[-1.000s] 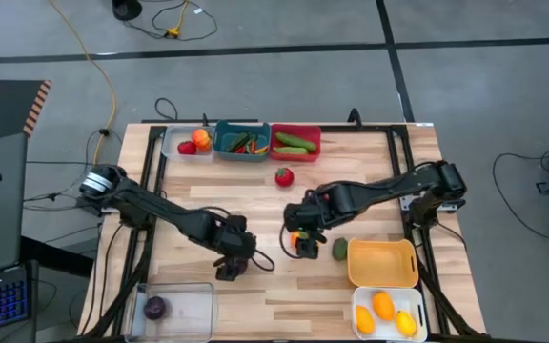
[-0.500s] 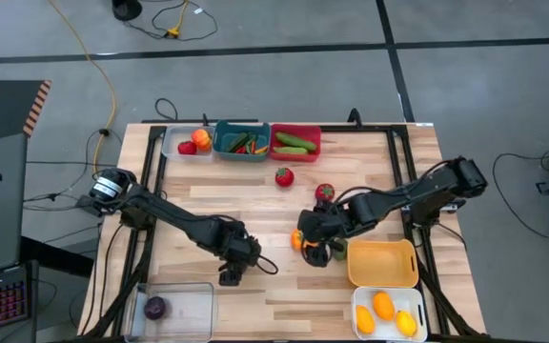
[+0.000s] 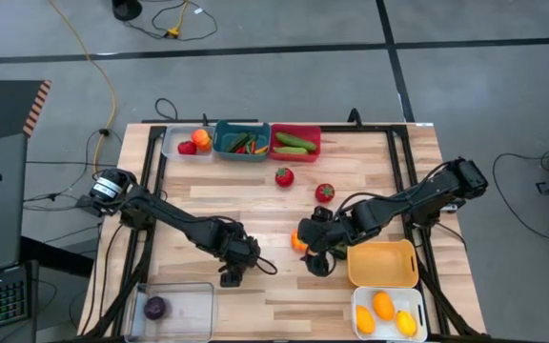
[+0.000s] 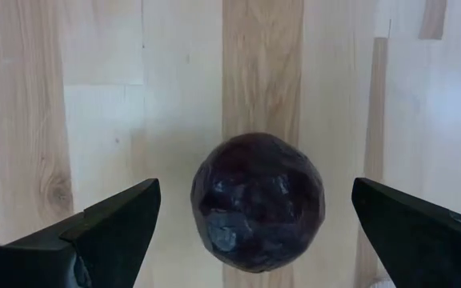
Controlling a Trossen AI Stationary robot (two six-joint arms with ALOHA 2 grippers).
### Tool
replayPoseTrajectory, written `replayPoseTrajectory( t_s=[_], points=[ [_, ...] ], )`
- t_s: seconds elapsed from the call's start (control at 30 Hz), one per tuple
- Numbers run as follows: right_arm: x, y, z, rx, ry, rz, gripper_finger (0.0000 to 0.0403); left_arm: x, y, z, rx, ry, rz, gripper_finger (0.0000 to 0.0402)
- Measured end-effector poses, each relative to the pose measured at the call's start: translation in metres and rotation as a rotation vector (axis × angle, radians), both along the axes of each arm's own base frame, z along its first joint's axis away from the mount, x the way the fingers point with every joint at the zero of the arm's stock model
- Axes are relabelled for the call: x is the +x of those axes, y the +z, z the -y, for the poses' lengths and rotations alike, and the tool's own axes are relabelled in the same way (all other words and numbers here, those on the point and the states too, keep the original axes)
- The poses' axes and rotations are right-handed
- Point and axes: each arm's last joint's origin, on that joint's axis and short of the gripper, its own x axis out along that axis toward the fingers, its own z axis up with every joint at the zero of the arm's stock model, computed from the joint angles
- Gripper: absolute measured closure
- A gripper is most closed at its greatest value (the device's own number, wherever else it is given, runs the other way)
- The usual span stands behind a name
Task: Sort produce into baskets
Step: Put the plum into the bottom transparent bin
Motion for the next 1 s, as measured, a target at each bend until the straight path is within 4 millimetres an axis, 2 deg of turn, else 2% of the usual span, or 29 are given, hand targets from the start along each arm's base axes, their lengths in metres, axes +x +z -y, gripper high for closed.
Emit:
replayPoseTrajectory(
  t_s=[0.37, 0.7, 1.0],
  points=[
    [0.001, 0.001, 0.000, 0.001, 0.000, 0.013, 0.0018, -0.004, 0.000, 0.011, 0.026, -0.014, 0.010, 0.0003],
    [0.001, 0.000, 0.000, 0.001, 0.000, 0.012, 0.0018, -0.006, 0.000, 0.013, 0.077, -0.011, 0.026, 0.0003],
    [0.002, 0.001, 0.000, 0.006, 0.000, 0.024, 0.0018, -0.001, -0.019, 0.017, 0.074, -0.011, -0.022, 0.0003]
  ],
)
